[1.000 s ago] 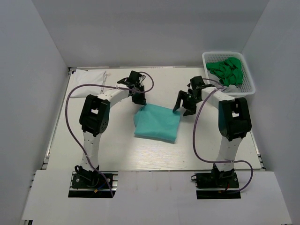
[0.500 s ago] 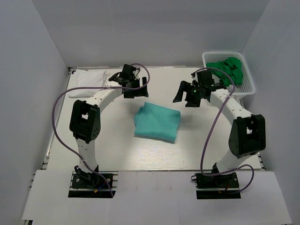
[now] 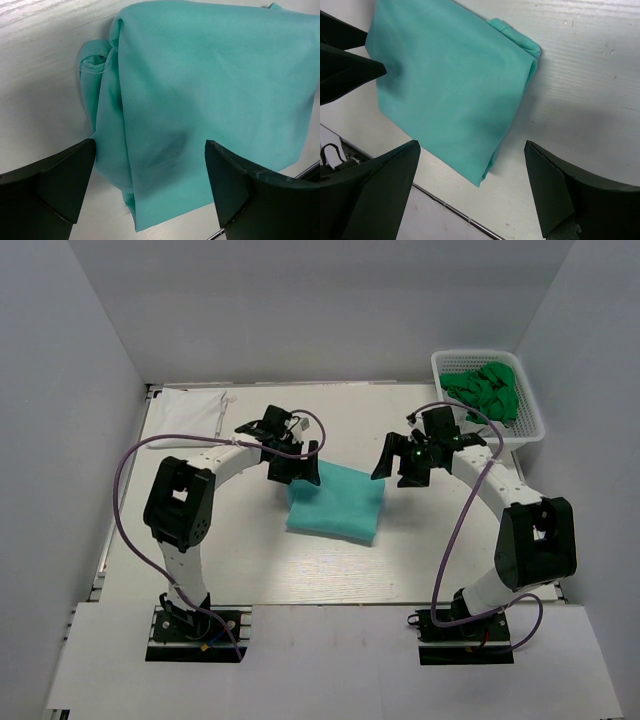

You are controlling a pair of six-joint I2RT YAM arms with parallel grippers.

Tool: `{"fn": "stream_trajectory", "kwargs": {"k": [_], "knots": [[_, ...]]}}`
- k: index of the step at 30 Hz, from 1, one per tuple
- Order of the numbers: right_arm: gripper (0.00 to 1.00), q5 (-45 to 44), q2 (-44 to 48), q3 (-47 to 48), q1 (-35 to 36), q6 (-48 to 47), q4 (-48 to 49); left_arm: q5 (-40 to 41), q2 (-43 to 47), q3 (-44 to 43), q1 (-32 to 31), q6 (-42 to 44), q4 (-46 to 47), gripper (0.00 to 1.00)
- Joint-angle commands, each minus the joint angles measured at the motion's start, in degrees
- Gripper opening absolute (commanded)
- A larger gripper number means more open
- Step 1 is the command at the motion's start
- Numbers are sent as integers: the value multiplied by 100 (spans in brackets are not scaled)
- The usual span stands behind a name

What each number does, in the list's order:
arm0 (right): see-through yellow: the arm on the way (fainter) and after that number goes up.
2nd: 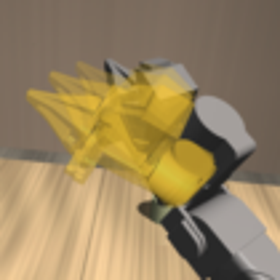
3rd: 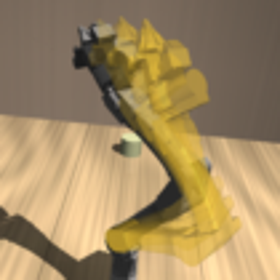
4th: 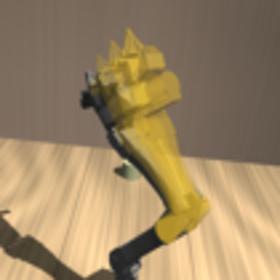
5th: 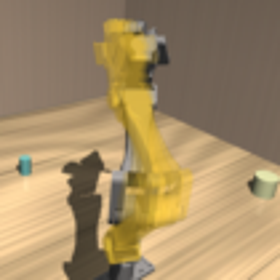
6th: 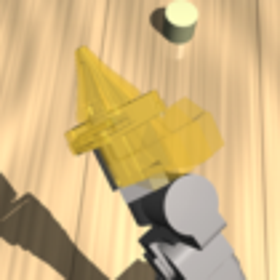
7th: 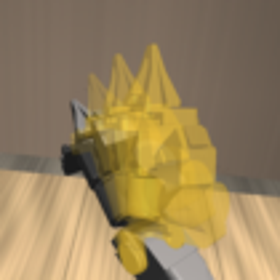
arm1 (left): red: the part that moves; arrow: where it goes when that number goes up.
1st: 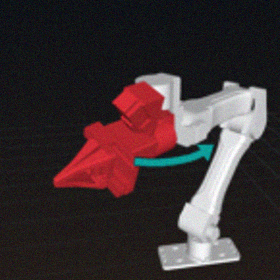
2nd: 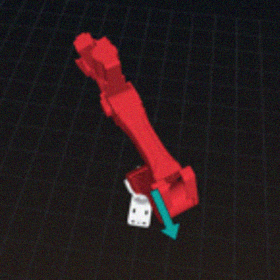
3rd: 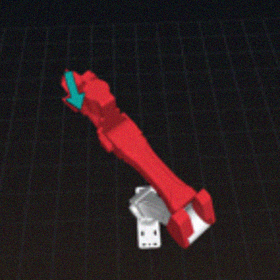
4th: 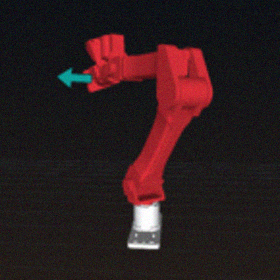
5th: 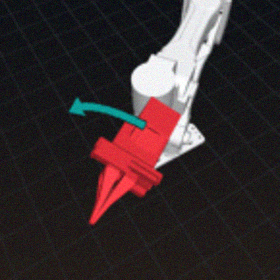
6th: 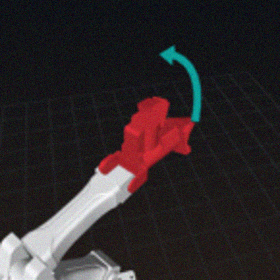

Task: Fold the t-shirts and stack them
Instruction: Smooth out wrinkles on the folded tshirt, then put the neatly folded tshirt into the corner of the board with the left arm

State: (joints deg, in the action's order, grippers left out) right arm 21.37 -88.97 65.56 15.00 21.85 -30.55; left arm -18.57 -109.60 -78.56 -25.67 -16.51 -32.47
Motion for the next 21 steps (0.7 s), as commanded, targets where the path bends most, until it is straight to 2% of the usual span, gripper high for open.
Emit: {"fn": "stream_trajectory", "kwargs": {"k": [1, 4, 9, 17, 19, 20, 21], "knots": [[91, 44, 257, -131, -33, -145, -4, -401, -87, -62, 9, 78, 144, 100], [91, -80, 301, -166, -41, -137, -56, -402, -306, -62, 9, -97, -13, 100], [91, -133, 397, -298, -50, -128, -39, 274, -510, -62, 9, -221, -330, 100], [91, -282, 512, -421, -50, -31, -13, -156, -510, 394, -209, -510, 47, 77], [91, -474, 591, -474, -59, -5, -13, 36, -510, 464, -324, -667, 48, 73], [91, -562, 617, -491, -68, 12, -56, 403, -588, 465, -385, -747, 48, 72], [91, -607, 670, -526, -77, 21, -66, 624, -589, 517, -490, -844, -48, 67]]}}
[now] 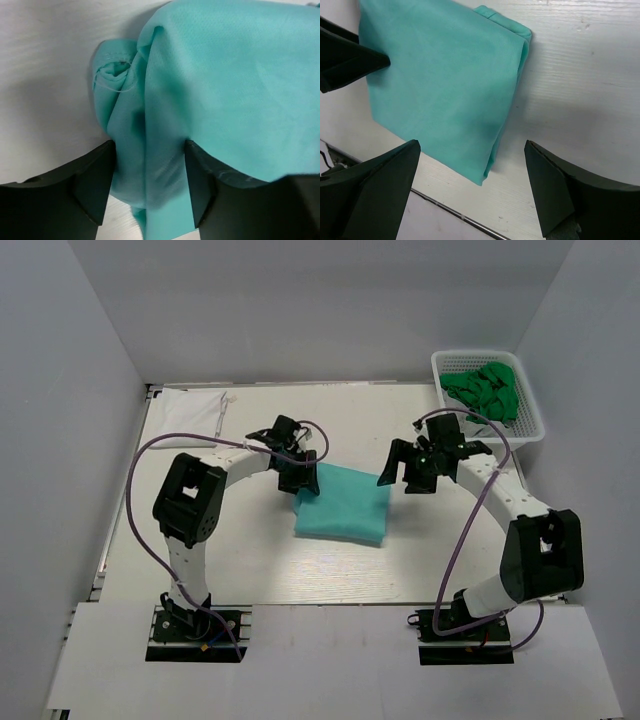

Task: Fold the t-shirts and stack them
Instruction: Put the neatly folded tshirt into the corner of the board with the left arm

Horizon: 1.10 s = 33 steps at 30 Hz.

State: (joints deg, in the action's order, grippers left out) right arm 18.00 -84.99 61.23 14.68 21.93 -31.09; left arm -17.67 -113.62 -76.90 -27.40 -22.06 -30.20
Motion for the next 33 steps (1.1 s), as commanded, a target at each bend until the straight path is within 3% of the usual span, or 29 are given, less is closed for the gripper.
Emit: {"fn": "stream_trajectory", "kwargs": {"k": [1, 3, 4, 9, 11, 12, 13, 17, 22, 33], "knots": [[91, -366, 290, -103, -44, 21, -37, 789, -291, 299, -319, -568, -381, 64], [91, -516, 369, -155, -79, 39, -64, 1335, -415, 229, -459, -833, -680, 55], [91, -717, 395, -155, -79, 65, -107, 1450, -485, 228, -459, -1061, -681, 55], [91, -1079, 527, -208, -140, 144, -196, 1627, -546, 212, -626, -1265, -681, 43], [91, -1167, 624, -252, -158, 153, -196, 1627, -608, 150, -679, -1265, -681, 28], [91, -1219, 641, -270, -184, 145, -204, 1522, -661, 149, -679, -1161, -611, 18], [91, -1237, 685, -278, -211, 145, -204, 1330, -661, 149, -679, -1090, -549, 1], [91, -1343, 756, -305, -255, 110, -239, 687, -382, 210, -530, -843, -137, 0], [91, -1571, 826, -357, -325, 101, -283, 591, 357, 159, -328, -273, 197, 0], [91, -1554, 976, -68, -431, 118, -248, -412, 860, -606, 533, 1203, 23, 0]]}}
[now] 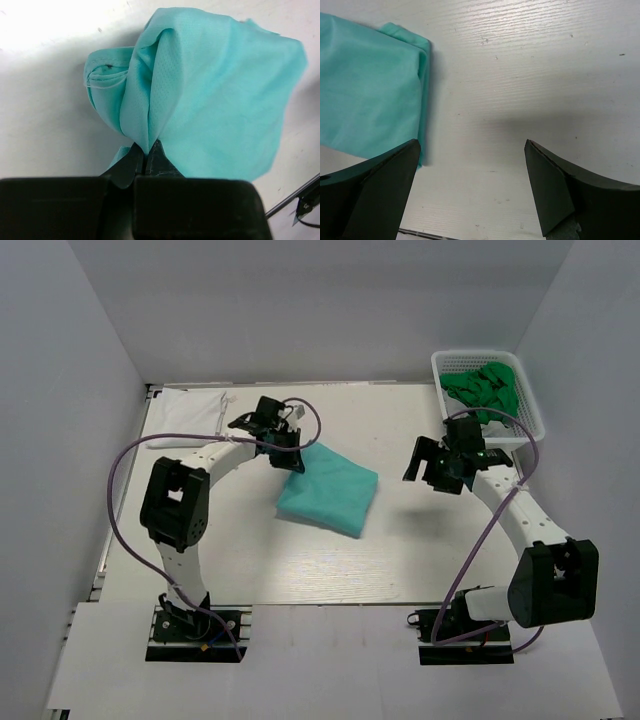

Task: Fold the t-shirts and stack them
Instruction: Put the neatly folded tshirt into the corner of the board with the left arm

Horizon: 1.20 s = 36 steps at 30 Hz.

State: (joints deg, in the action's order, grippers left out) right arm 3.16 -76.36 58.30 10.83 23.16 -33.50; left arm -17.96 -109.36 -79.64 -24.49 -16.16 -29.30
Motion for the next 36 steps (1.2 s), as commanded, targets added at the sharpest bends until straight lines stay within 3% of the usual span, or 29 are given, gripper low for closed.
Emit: {"fn": "stream_trajectory", "kwargs": {"k": [1, 6, 11, 19, 22, 29, 36], "knots": [[91, -52, 95, 286, -55, 13, -8, -497, 433, -499, 330, 719, -128, 0], [91, -227, -150, 681, -108, 276, -218, -1121, -32, -1088, 1007, 1044, -532, 0], [91, -220, -388, 989, -195, 382, -254, -1885, -883, -2476, 1578, 1659, -1349, 0], [91, 342, -1100, 1403, -301, 470, -105, -1826, -1737, -4259, 2299, 2855, -2343, 0], [91, 457, -1206, 1526, -336, 549, -87, -1668, -1738, -4350, 2545, 3154, -2493, 0], [91, 510, -1232, 1614, -389, 549, -166, -1456, -1053, -3840, 3134, 3497, -1843, 0], [91, 458, -1154, 1429, -406, 541, -236, -1693, -1052, -4332, 3600, 3742, -2053, 0]]}}
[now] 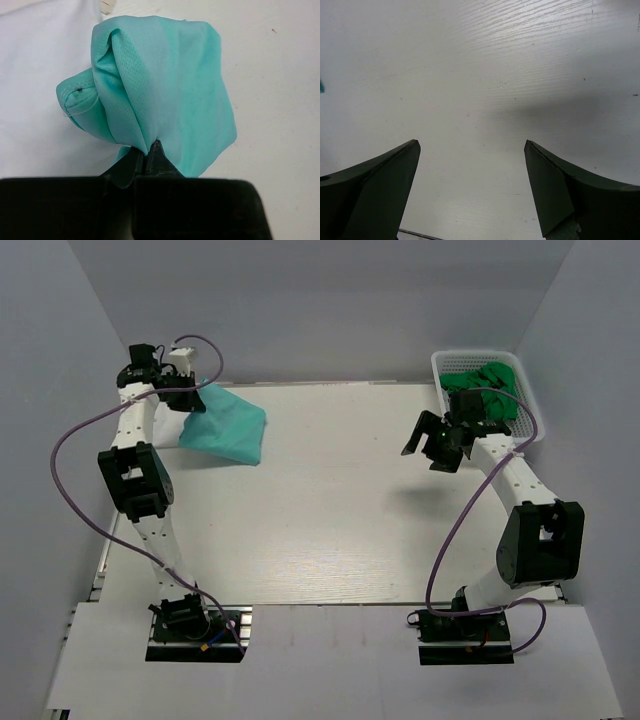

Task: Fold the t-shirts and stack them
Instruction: Put the neatly folded tshirt into the corner of the board with the left arm

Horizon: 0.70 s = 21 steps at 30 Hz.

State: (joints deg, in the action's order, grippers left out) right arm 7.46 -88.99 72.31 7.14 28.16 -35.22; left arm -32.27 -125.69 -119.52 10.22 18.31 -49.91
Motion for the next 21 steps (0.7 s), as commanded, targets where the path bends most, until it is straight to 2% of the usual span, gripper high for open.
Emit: {"fn": "stream_trajectory", "kwargs": {"k": [1, 10, 15, 21], "knots": [[91, 36, 119, 20, -28, 23, -72, -314, 581, -343, 243, 296, 8, 0], [91, 220, 145, 63, -37, 58, -37, -1403, 520, -791, 736, 463, 122, 0], [91, 378, 119, 64, -37, 110, 7, -1589, 378, -1318, 999, 463, 16, 0], [91, 458, 93, 81, -37, 146, 68, -1984, 493, -1222, 1079, 411, 139, 0]]}}
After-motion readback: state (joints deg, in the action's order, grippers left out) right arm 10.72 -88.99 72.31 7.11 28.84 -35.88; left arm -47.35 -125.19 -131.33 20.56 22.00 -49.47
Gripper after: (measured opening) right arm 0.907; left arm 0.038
